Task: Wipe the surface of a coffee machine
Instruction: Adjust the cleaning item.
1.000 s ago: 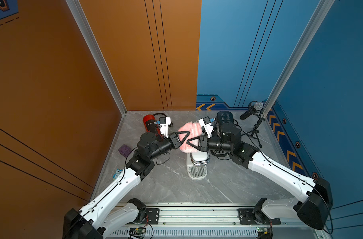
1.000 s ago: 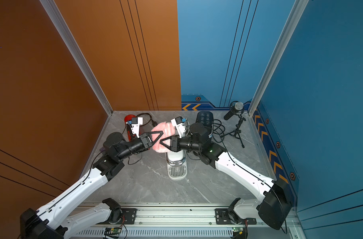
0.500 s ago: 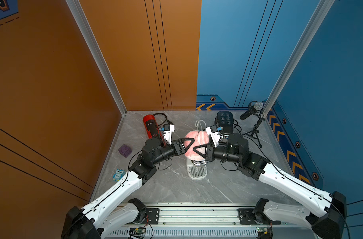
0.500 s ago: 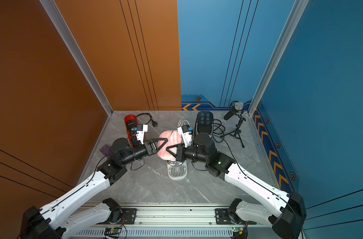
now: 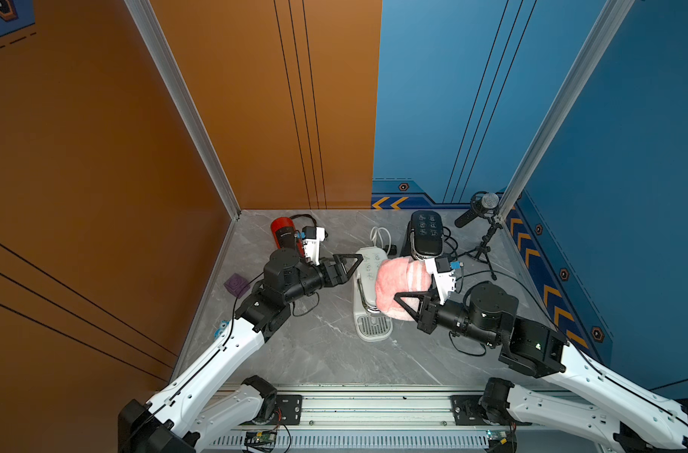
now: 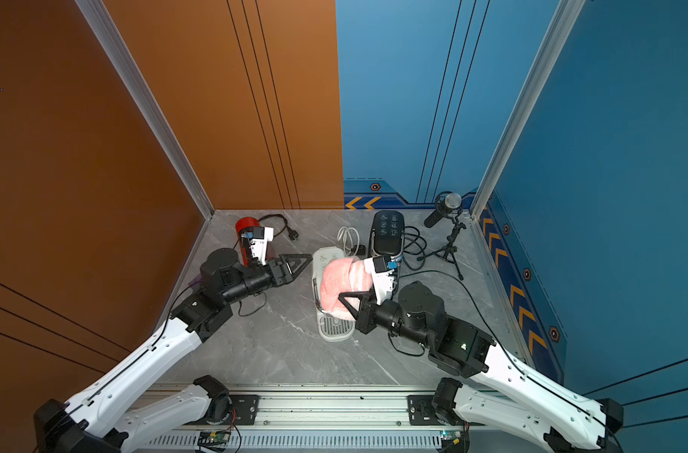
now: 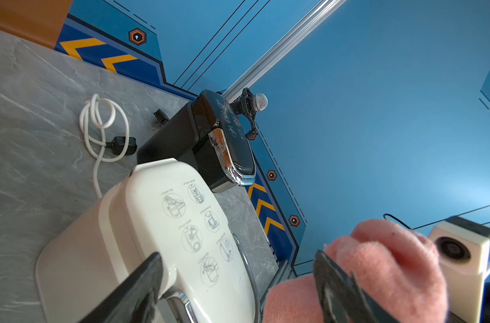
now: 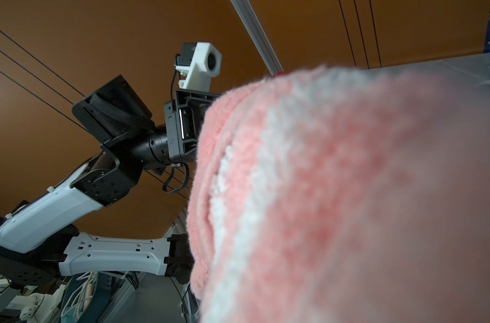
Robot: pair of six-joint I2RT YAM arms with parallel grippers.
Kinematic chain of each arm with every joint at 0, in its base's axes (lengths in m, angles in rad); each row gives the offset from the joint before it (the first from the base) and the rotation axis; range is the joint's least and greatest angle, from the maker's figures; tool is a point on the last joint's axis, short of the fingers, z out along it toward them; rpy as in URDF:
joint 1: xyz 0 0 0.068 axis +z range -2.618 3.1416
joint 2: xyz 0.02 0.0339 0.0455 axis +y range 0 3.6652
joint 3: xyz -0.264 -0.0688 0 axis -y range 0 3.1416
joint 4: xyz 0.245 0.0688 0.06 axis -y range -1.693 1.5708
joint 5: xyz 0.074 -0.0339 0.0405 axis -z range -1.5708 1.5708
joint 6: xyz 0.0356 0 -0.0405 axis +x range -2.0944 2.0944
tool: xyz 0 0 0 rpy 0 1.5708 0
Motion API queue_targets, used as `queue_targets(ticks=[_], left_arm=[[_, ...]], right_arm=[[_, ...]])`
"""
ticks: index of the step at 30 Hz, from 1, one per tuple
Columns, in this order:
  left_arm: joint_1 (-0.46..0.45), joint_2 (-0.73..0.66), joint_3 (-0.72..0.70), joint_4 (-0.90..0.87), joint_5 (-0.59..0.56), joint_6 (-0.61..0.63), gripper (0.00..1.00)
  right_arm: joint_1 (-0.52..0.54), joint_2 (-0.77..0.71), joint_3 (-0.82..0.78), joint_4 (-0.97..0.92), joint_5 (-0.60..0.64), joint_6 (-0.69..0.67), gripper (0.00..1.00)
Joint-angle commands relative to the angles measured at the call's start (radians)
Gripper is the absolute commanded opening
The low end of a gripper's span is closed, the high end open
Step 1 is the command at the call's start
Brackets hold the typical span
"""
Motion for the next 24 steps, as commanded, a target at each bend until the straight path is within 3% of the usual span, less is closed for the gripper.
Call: queue_targets(ticks=[1,9,17,24], left_arm=[[-0.052,0.049,0.061,-0.139,-0.079,0.139,0.85],[-0.251,0.145,0.12,-0.294,-0.433,0.329,0.84],[-0.355,0.184,0.12,-0.375,-0.686,0.441,0.82],[-0.385,0.227,0.12,-0.395,-0.78,0.469,0.81]], right_arm=[[0.097,-0.027,-0.069,-0.126,0.216,0.011,0.0],[0.239,0.125,-0.135,0.01,0.367,0.047,0.0],[0.243,0.227,-0.213,0.151,0.453,0.111,0.0],[0.231,0.262,-0.261,0.223,0.498,0.16,0.0]])
